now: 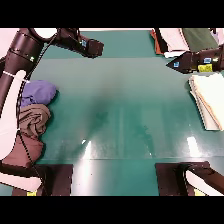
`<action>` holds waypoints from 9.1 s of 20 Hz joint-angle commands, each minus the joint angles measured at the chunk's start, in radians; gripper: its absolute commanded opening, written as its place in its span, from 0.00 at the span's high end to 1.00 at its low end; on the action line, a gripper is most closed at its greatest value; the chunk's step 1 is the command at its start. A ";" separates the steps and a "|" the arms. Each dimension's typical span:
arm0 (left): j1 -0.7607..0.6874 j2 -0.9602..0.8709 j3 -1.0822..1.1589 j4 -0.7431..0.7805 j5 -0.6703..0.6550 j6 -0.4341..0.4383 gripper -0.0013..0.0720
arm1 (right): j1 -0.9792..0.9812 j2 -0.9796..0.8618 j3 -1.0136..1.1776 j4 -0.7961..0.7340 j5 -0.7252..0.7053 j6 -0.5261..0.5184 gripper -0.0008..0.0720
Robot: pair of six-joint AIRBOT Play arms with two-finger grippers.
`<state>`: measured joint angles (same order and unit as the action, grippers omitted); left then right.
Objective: Fold the shirts.
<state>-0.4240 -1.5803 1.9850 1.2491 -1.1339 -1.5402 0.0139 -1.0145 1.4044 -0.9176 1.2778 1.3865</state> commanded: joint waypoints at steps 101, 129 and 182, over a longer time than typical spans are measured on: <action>0.256 -0.037 -0.412 -0.184 0.097 0.056 0.95 | -0.534 -0.025 -0.480 -0.082 0.124 -0.008 0.37; 0.256 0.479 -0.090 0.054 0.100 0.049 0.95 | -0.293 0.133 -0.090 -0.052 -0.174 -0.111 0.96; 0.234 0.480 -1.315 -0.101 0.096 -0.042 0.19 | -0.198 -0.005 -0.369 -0.203 0.006 0.061 0.43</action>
<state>-0.1692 -1.1130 0.7147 1.1622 -1.0584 -1.5806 -0.1856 -1.0477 1.0508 -1.1187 1.2873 1.4479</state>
